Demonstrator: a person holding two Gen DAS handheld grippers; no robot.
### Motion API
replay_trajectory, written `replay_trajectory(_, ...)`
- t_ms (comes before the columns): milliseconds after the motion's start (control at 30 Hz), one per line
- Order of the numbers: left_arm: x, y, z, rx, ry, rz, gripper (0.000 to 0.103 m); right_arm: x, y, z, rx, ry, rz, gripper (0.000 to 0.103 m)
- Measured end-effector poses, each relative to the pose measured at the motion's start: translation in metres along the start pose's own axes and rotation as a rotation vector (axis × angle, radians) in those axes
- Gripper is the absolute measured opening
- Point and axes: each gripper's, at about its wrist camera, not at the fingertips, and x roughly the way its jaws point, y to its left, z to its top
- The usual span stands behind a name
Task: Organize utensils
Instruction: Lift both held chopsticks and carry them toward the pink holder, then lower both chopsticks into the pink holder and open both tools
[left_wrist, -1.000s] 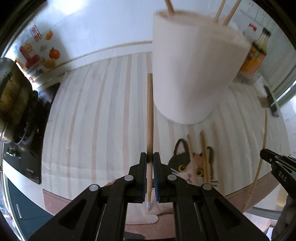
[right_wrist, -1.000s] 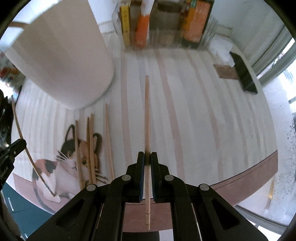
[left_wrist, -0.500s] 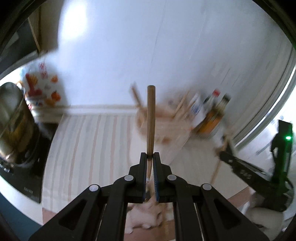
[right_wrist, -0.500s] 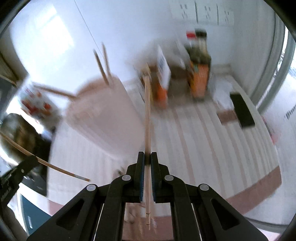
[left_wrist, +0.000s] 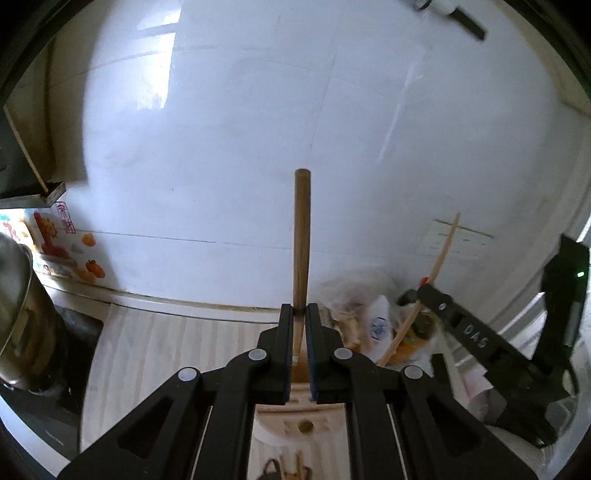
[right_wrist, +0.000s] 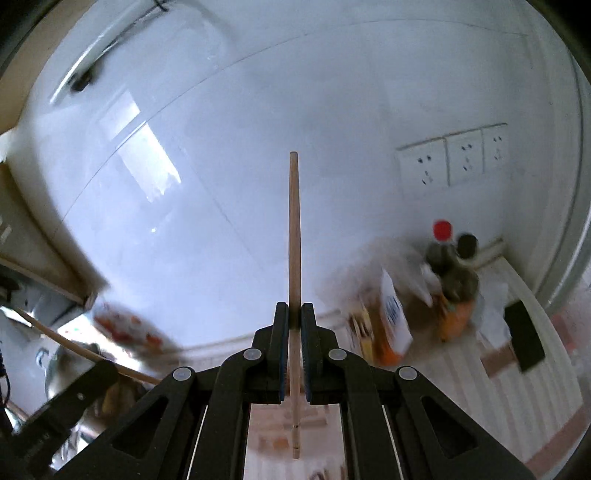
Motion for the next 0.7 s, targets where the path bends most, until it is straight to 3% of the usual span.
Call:
replay_trajectory(200, 0.052, 0.013, -0.003, -0.02, 0.113, 0.034, 0.004, 0.049, 0.007, 0.014, -0.011, -0.009, -0.005, 0.006)
replay_trajectory(433, 0.085, 0.016, -0.023, -0.037, 0.225, 0.015, 0.004, 0.096, 0.011, -0.001, -0.076, 0.009, -0.03, 0.006)
replay_trajectory(567, 0.089, 0.013, -0.027, -0.028, 0.26, 0.007, 0.004, 0.104, 0.012, -0.013, -0.113, 0.02, -0.026, 0.006)
replay_trajectory(700, 0.073, 0.01, -0.024, -0.028, 0.244, -0.019, 0.007, 0.106, 0.014, -0.021, -0.152, 0.064, -0.01, 0.007)
